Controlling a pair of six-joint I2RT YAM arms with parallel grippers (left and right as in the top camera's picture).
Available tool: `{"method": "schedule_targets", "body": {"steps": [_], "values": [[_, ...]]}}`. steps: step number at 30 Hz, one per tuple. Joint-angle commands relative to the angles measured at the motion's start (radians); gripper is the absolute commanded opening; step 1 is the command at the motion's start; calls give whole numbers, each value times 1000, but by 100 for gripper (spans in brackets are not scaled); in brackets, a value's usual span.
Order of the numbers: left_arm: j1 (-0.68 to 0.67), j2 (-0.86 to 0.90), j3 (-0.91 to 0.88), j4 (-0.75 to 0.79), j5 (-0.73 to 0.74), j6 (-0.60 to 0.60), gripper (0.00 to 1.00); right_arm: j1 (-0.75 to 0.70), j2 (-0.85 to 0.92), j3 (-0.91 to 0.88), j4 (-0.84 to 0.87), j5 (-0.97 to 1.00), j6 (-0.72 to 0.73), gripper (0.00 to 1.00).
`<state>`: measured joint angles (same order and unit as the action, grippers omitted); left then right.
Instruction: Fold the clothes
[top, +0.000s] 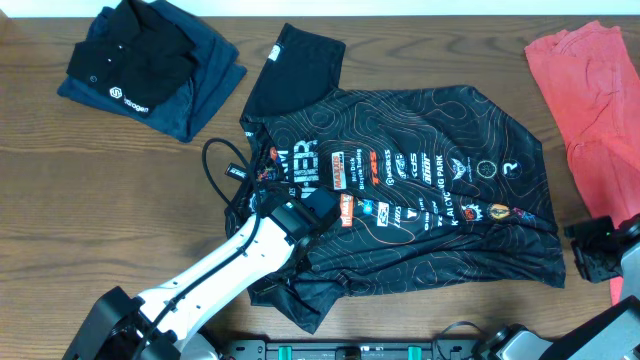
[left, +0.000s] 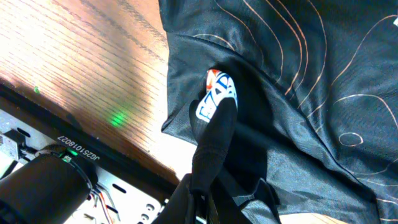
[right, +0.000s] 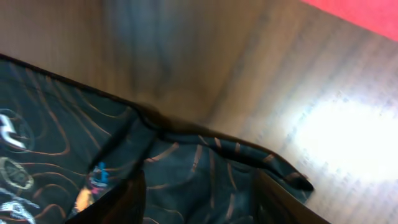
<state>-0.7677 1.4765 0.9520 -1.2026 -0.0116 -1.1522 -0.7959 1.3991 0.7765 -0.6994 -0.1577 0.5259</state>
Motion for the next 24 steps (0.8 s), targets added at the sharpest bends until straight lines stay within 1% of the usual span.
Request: {"method": "schedule_targets", "body": {"steps": [1,3,7,10,13,18,24], "values": [[-2,-8,-4,-3,-27,-5,9,26,15,-5,41,-68,-46,52],[-2,-8,-4,-3,-27,-5,9,38,25,-5,70,-106,-69,53],[-2,-8,-4,-4,-27,-5,9,82,66,-5,102,-156,-71,51],[-2,-8,-4,-4,-27,-5,9,108,103,-5,84,-141,-71,52],[-2,-8,-4,-5,-27,-5,9,107,110,-5,42,-97,-69,55],[-2,-8,-4,-4,-27,-5,10,89,61,-4,-11,-75,-69,56],[-2,-8,-4,-3,-27,-5,9,69,-50,5,-155,-27,-63,59]]}}
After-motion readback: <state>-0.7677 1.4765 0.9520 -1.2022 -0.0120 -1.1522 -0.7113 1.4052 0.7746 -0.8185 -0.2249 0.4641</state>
